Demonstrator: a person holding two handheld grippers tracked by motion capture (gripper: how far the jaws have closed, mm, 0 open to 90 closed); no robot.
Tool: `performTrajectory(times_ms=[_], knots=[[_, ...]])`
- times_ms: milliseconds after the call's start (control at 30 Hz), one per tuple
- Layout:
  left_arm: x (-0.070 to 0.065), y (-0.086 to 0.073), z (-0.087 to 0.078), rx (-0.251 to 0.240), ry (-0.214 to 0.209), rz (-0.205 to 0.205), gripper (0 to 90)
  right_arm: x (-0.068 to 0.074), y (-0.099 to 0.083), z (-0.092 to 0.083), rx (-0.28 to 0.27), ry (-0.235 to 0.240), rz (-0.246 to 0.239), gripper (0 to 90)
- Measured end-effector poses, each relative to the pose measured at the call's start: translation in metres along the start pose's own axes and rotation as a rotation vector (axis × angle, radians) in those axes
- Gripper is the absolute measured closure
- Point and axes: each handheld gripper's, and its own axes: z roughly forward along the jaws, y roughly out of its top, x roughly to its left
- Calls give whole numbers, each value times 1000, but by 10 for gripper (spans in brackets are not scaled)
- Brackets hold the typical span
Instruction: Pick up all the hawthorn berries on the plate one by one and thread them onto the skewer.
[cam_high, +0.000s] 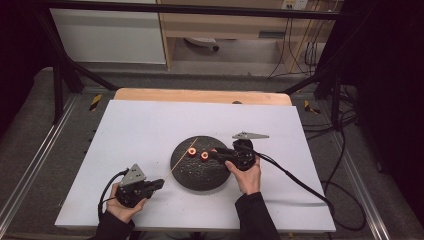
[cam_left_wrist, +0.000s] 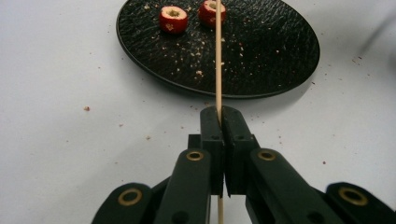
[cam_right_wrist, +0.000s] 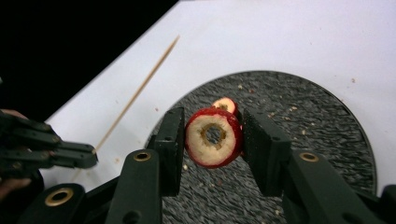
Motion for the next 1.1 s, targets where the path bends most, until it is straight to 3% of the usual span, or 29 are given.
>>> performTrajectory(times_ms=[100,367,600,1100], knots=[[-1,0,1,-3,1,-4,881,-1,-7,0,-73,18,29,610],[-4,1,3,-6,2,-12,881,-2,-19,3,-203,31,91,610],[-8,1,5,-11,6,-22,881,-2,-19,7,-334,41,130,611],[-22,5,13,-45,4,-33,881,-7,-7,5,-481,40,174,611]])
